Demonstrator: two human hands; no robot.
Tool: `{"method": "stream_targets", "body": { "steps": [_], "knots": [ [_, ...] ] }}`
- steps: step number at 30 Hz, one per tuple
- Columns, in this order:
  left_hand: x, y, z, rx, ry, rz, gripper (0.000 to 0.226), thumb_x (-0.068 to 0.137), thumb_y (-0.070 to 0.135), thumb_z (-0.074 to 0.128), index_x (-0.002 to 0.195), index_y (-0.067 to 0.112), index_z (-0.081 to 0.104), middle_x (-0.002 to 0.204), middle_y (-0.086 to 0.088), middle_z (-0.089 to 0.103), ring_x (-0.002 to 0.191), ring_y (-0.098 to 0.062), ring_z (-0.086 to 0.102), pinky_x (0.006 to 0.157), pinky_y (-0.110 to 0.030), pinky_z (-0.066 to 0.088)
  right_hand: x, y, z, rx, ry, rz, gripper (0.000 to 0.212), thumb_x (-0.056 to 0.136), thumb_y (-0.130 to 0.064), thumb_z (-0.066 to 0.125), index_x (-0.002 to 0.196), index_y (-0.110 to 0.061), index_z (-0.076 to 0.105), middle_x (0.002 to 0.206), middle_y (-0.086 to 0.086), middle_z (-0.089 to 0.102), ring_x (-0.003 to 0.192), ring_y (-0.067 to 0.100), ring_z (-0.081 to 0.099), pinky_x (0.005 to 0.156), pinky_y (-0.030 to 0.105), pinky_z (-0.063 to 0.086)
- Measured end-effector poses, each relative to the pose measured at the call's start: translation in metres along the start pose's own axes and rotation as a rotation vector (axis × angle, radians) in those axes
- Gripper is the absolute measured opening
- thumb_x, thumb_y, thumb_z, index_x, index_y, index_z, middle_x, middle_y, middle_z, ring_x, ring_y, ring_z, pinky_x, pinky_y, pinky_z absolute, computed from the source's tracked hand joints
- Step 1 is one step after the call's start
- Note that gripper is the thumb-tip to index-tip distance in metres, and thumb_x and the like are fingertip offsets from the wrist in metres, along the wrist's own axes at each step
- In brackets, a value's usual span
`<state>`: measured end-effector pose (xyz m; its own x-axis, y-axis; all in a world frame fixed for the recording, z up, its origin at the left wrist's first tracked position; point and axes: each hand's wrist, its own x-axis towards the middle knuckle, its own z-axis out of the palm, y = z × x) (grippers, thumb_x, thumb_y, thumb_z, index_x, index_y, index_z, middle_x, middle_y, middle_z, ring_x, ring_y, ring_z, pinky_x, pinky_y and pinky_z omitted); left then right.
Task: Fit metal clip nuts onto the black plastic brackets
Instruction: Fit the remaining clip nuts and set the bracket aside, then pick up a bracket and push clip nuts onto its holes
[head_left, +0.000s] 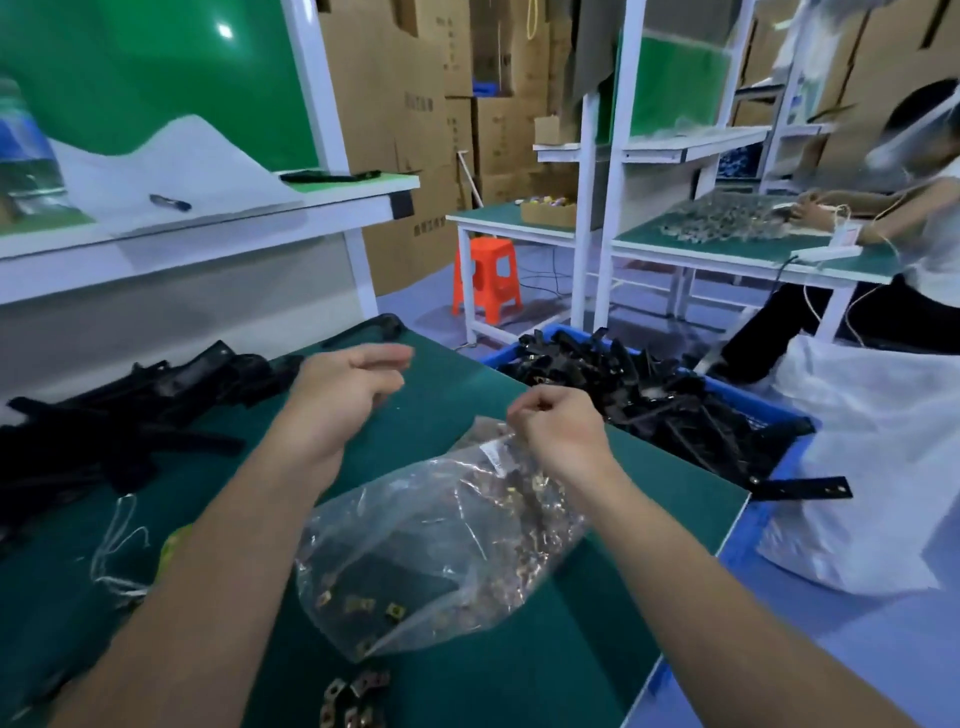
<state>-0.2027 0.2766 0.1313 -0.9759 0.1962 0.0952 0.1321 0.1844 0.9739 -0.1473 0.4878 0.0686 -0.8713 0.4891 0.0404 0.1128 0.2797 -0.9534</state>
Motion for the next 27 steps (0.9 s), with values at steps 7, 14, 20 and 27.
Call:
{"method": "stream_targets", "body": {
  "steps": [7,14,20,27],
  "knots": [
    [-0.044,-0.054,-0.116,0.135,0.215,-0.044,0.025,0.090,-0.002,0.068,0.093,0.020,0.079,0.101,0.004,0.077,0.080,-0.005,0.068,0.071,-0.010,0.046,-0.037,-0.047,0.112,-0.378,-0.379,-0.264,0.026,0.084,-0.013,0.056,0.076,-0.031,0.074,0.073,-0.021,0.067,0.070,-0.003,0.061,0.049,0.001,0.033],
    [-0.108,-0.111,-0.233,0.213,0.444,-0.153,0.028,0.092,-0.001,0.069,0.088,0.024,0.079,0.089,0.014,0.077,0.079,0.010,0.068,0.075,-0.017,0.049,-0.021,-0.053,0.184,-0.779,-0.573,-0.265,0.025,0.087,-0.008,0.055,0.105,-0.012,0.073,0.112,0.005,0.070,0.098,0.024,0.063,0.082,0.028,0.053],
    [-0.149,-0.162,-0.263,0.522,0.458,-0.264,0.016,0.089,0.027,0.075,0.090,0.043,0.079,0.086,0.035,0.071,0.086,0.011,0.066,0.068,-0.006,0.043,-0.022,-0.063,0.275,-0.766,-0.730,-0.285,0.057,0.098,-0.028,0.057,0.150,-0.013,0.039,0.150,0.009,0.046,0.127,0.029,0.050,0.093,0.031,0.045],
    [-0.141,-0.184,-0.235,0.802,0.214,-0.164,0.067,0.084,0.065,0.064,0.143,0.036,0.054,0.146,0.019,0.051,0.136,-0.006,0.044,0.111,-0.024,0.034,0.007,-0.071,0.371,-0.745,-0.574,-0.240,0.085,0.092,-0.050,0.063,0.156,-0.012,0.023,0.154,0.014,0.039,0.135,0.034,0.045,0.103,0.036,0.044]
  ]
}}
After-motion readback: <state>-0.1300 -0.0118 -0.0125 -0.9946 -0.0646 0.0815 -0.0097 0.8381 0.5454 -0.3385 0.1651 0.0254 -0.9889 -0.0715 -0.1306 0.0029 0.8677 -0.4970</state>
